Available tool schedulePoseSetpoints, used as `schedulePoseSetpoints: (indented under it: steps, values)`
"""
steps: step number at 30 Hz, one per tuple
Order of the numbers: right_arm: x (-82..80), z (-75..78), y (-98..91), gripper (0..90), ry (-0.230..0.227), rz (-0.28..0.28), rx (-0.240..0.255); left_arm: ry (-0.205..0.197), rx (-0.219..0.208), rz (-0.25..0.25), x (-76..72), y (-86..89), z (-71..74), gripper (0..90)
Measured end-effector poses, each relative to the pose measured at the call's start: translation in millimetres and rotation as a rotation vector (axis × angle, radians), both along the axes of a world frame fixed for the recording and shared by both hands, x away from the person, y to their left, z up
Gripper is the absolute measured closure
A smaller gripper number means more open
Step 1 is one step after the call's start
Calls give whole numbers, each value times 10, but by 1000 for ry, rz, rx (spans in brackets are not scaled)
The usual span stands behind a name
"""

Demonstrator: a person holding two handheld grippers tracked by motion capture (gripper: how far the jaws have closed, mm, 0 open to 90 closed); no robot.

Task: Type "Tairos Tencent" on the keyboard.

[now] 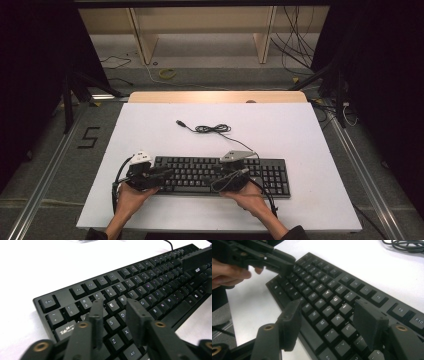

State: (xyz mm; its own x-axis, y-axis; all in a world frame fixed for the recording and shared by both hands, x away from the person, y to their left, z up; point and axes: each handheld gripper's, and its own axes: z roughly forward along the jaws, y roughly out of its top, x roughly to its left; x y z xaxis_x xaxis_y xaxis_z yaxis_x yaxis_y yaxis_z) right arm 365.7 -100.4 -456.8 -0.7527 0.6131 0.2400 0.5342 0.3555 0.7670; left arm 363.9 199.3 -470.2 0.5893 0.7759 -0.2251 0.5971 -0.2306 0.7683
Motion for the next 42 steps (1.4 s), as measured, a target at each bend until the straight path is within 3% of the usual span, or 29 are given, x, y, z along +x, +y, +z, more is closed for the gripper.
schedulePoseSetpoints:
  steps: [14,35,42]
  values:
    - [-92,-31,44,384,2,35,5,-1,54,-31,126,-150,-31,887]
    - [-143,-42,69,356,-1,49,1,50,80,-41,256,-248,-108,896]
    - [-137,-16,41,372,-10,36,13,40,79,-41,247,-254,-104,893]
